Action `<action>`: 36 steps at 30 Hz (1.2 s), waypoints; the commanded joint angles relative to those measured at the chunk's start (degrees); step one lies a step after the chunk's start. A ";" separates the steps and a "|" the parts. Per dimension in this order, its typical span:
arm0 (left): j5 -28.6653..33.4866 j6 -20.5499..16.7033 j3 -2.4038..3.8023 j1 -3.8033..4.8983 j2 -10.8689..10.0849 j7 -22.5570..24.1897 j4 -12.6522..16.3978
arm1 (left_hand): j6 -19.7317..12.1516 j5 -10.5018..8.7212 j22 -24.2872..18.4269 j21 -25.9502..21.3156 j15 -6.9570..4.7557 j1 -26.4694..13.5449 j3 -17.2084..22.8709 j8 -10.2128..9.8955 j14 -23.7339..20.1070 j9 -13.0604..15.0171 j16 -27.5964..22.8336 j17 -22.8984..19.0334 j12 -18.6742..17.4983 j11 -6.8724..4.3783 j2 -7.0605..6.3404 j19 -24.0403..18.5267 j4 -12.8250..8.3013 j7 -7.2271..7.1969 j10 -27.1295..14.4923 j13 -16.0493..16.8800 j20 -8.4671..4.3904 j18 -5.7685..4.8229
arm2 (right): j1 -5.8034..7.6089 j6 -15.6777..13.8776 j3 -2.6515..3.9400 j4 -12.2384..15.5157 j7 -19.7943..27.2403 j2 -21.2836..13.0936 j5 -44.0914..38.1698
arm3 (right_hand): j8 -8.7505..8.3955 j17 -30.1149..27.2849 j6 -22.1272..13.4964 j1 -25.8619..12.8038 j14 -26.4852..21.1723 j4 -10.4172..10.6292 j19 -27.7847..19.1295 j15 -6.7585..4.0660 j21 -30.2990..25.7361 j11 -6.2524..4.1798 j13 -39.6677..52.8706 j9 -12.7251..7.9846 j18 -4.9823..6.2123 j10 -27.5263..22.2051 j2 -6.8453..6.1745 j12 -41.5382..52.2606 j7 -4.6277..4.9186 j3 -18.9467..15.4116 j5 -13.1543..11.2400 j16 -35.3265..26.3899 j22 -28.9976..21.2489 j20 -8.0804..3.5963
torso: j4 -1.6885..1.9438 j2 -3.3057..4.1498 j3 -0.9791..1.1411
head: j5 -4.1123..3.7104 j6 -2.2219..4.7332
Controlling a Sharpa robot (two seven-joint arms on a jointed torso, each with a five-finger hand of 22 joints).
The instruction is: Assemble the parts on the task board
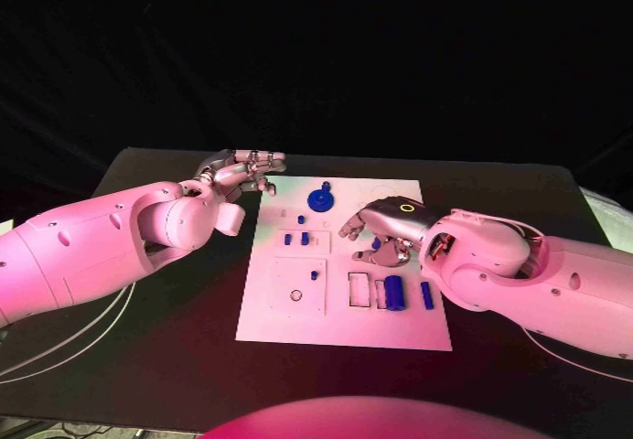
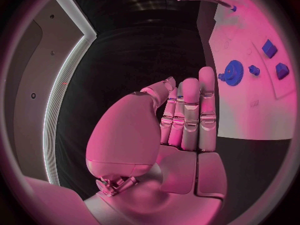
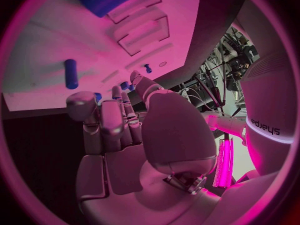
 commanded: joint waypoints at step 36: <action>-0.14 1.21 0.00 -1.04 -0.35 0.54 0.49 | -0.27 -0.07 -0.11 -0.37 0.09 0.57 -0.02 0.25 -0.53 -0.08 -0.24 -0.14 0.30 -0.04 0.32 0.19 -0.30 -0.04 -0.43 0.10 0.14 0.57 | 1.54 6.77 -0.39 -4.54 -1.21 -1.38 0.31 | 0.67 -0.41 8.28 2.27 1.33 1.28 1.52 -1.11 0.87 -0.94 -0.22 0.28 -0.23 5.65 3.85 2.38 -0.56 0.85 -1.09 0.34 1.37 -0.58 | 0.01 0.03 -0.12 | -0.93 0.87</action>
